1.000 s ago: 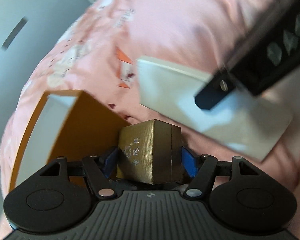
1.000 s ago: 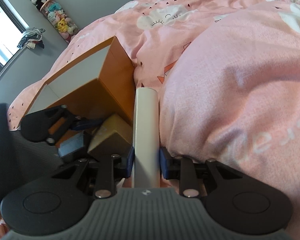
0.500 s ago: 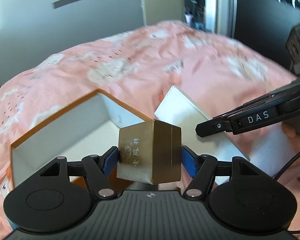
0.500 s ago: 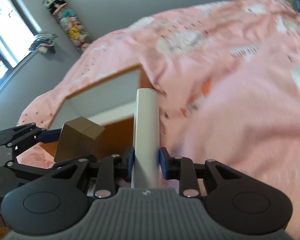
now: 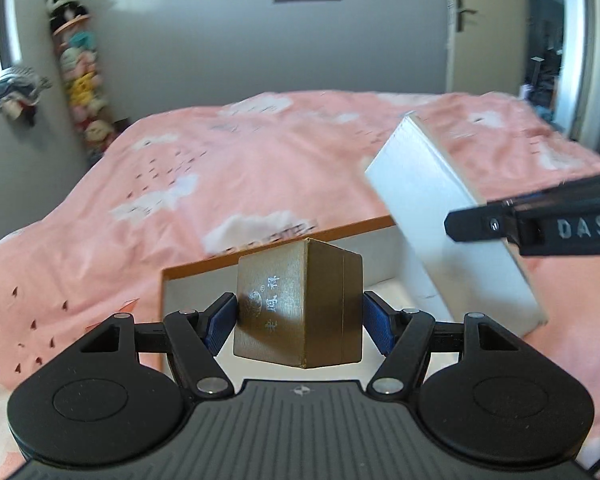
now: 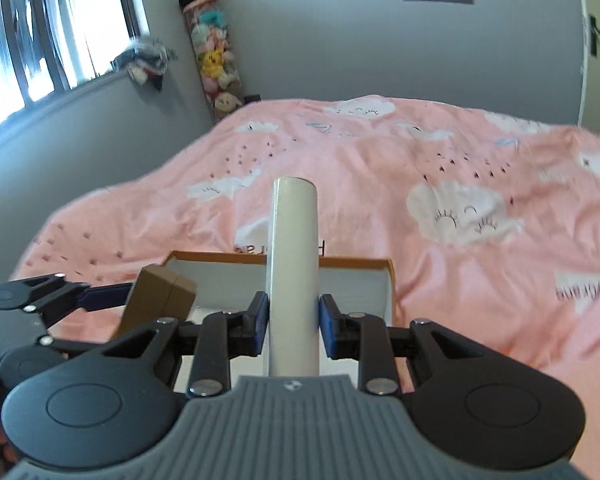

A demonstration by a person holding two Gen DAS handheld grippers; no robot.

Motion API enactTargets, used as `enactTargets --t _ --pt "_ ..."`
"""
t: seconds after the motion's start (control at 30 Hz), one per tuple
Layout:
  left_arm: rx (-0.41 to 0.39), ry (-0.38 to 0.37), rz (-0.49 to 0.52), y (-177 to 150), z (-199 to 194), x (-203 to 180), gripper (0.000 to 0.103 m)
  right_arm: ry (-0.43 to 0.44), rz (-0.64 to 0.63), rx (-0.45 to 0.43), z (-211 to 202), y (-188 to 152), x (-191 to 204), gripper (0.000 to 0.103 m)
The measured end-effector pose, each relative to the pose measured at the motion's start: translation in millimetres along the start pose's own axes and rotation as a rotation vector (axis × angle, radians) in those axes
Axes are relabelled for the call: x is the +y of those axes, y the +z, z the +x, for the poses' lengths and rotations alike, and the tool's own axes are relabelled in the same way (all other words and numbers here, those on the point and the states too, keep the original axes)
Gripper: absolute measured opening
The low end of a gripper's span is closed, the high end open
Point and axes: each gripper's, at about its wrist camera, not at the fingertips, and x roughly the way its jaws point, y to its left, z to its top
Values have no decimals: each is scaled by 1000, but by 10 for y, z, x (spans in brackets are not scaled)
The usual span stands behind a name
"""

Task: Organize objects
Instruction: 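Lower the white case into the orange box and open the right tool while the left carries the gold box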

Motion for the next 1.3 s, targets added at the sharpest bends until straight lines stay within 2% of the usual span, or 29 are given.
enactTargets --t 0.07,0.2,0.33,0.6,0.8,0.9,1.07,1.3 --pt "15 6 -11 -43 99 91 78 -18 -18 37 265 38 41 29" --pt "41 -31 -21 -131 208 243 78 -43 -37 137 739 5 77 29" --pt "61 -41 -13 -218 287 258 78 -117 -107 236 1137 -98 154 29" --pt "53 -73 -30 -260 375 315 78 -312 -278 336 1572 -301 194 29" --pt "68 -59 -10 -290 447 306 78 -384 -366 421 1803 -439 233 29" --pt "70 -66 -11 -310 448 304 78 -357 -340 481 1865 -478 189 29" --pt "74 -70 -15 -324 447 282 78 -320 -287 496 1834 -421 113 29" --pt "78 -65 -14 -354 459 287 78 -165 -202 490 1623 -340 192 29"
